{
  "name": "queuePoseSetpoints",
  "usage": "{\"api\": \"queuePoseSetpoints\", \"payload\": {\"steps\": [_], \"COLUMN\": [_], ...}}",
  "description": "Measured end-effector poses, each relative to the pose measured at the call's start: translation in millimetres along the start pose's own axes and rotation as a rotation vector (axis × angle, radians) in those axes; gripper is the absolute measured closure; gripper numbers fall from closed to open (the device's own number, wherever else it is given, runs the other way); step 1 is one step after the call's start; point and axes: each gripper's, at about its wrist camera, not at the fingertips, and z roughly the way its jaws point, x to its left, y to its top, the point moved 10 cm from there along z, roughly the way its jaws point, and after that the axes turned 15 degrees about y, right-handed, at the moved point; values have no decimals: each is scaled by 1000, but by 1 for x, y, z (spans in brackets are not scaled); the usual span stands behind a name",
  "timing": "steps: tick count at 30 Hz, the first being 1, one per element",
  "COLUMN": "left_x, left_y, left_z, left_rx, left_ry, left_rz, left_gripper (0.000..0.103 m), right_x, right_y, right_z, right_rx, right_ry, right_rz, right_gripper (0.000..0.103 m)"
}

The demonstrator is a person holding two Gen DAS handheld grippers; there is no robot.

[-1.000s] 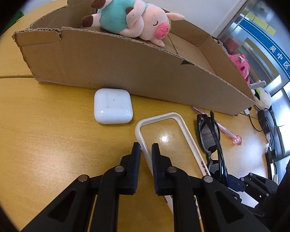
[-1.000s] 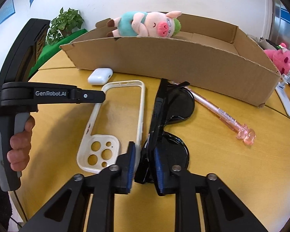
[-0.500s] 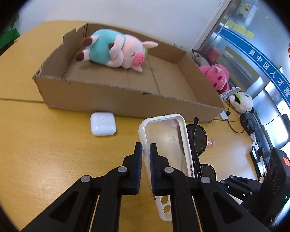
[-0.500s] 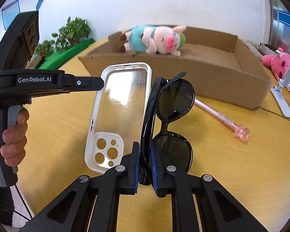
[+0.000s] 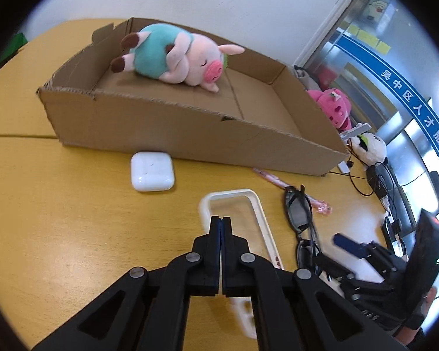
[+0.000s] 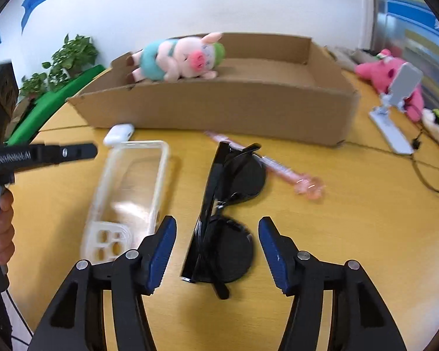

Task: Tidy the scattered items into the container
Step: 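Close the right gripper on the white bumper of the clear phone case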

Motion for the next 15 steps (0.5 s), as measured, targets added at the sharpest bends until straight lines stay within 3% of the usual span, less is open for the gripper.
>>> {"api": "queuePoseSetpoints", "payload": {"steps": [3, 8, 10, 15], "left_x": [9, 15, 15, 14], "left_y": [-1, -3, -8, -11], "left_z": [5, 17, 26, 35], "left_rx": [10, 50, 85, 106], "left_ry": [3, -2, 11, 27], "left_rz": [-14, -23, -19, -13], "left_gripper": [103, 103, 103, 95], "right_x": [18, 71, 71, 46], "right_y": [12, 7, -2, -10], "right_z": [-4, 19, 35, 52], "right_rx": [6, 85, 128, 161], "right_ry": [31, 158, 158, 124], "right_rz": [-57, -141, -127, -77], "right_gripper": [40, 41, 57, 79]}}
